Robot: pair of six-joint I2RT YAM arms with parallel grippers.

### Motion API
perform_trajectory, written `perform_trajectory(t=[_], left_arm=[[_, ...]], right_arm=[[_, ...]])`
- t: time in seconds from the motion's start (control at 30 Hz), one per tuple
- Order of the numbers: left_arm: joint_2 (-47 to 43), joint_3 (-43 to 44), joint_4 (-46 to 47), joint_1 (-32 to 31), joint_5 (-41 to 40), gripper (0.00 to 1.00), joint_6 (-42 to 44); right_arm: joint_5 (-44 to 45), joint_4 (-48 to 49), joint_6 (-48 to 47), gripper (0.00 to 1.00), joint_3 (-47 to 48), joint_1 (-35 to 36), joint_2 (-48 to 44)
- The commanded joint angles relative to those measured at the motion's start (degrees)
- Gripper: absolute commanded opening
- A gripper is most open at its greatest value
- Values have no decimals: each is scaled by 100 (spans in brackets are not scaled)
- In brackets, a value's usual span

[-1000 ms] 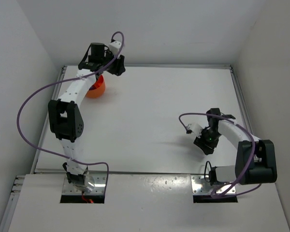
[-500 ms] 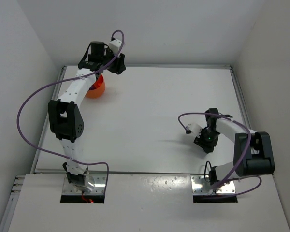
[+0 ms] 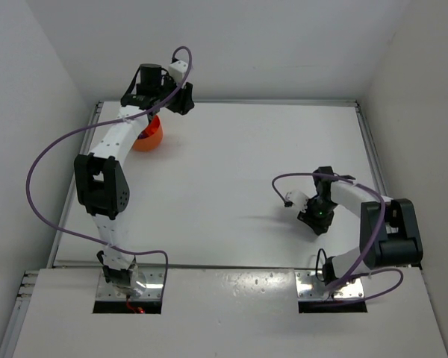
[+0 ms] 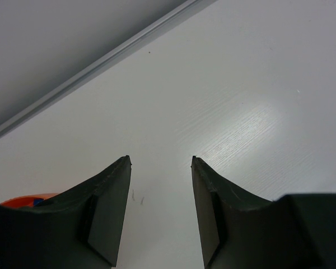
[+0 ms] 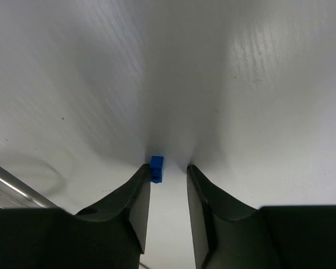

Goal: Sort the legos into containers by color

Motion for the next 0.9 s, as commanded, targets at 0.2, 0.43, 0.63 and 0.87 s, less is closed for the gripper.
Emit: perform_trajectory(t=[0.2,0.43,0.63,0.87], left_arm=[[-38,217,135,-41,63,53,-69],[-38,51,187,11,581,54,-419],[146,-195,460,441,1758,63,-1772],[-467,-1521,1540,364,2620,71,-2574]], right_arm=[[-217,86,95,13,141,159,307],[-1042,-405,314,0,799,212,307],[-2747,-828,1358,0,2574,212,834],[-4680,251,3911,0,4034,212,1651]])
